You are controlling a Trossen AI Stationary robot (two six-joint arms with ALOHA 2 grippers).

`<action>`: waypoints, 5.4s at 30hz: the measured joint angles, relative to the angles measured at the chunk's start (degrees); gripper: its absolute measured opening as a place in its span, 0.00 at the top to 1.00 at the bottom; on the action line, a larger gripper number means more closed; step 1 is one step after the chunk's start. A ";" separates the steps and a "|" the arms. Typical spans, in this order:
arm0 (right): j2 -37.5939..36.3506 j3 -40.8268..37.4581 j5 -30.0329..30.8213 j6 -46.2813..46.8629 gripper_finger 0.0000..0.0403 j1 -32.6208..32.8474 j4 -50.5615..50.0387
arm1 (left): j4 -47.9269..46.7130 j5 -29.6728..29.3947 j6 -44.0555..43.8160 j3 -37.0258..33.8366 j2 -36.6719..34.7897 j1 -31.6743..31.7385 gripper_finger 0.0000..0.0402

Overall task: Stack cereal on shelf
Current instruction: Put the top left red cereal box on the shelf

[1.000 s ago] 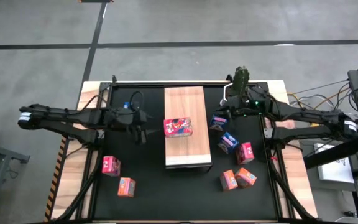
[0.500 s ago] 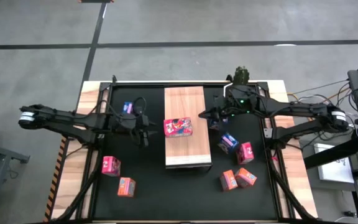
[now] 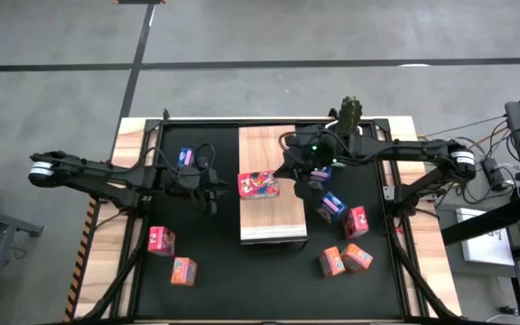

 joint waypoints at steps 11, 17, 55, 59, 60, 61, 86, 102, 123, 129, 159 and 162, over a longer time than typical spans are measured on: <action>3.00 1.41 3.71 -1.86 0.98 0.31 -4.11 | 2.43 0.00 -0.23 -0.02 1.59 0.00 0.79; 3.22 1.39 3.74 -1.67 0.98 0.39 -4.85 | 3.86 0.00 -0.21 -0.02 4.03 0.00 0.79; 2.03 -1.63 4.76 0.71 0.98 0.37 -1.51 | 31.30 -3.21 3.87 0.04 5.82 0.00 0.79; 2.14 -1.63 4.66 0.65 0.98 0.38 -1.32 | 33.70 -3.34 4.16 0.04 6.37 0.02 0.79; 2.14 -1.63 4.66 0.68 0.98 0.38 -1.30 | 34.45 -3.34 4.40 0.04 6.72 0.02 0.79; 2.14 -1.63 4.66 0.68 0.98 0.38 -1.29 | 35.56 -3.34 4.65 0.04 7.28 0.02 0.79; 2.19 -1.56 4.81 2.27 0.98 0.38 -3.27 | 44.28 -6.10 7.88 0.00 13.38 0.11 0.79; 1.60 -1.48 7.85 2.49 0.98 0.98 -5.43 | 29.95 -6.01 10.28 0.00 3.78 -2.54 0.79; -3.80 -1.72 12.83 1.52 0.98 3.88 -3.74 | 34.79 -6.08 14.29 0.83 14.38 -2.75 0.79; -6.28 -1.72 12.85 0.69 0.98 5.30 -3.74 | 34.80 -6.14 14.61 3.81 20.12 -0.96 0.79; -10.19 0.15 23.25 4.37 0.98 7.88 -11.70 | 35.95 -6.12 16.41 10.69 29.42 2.01 0.79; -10.29 1.90 23.85 3.99 0.98 7.88 -11.72 | 36.04 -6.10 16.42 10.67 29.25 1.95 0.79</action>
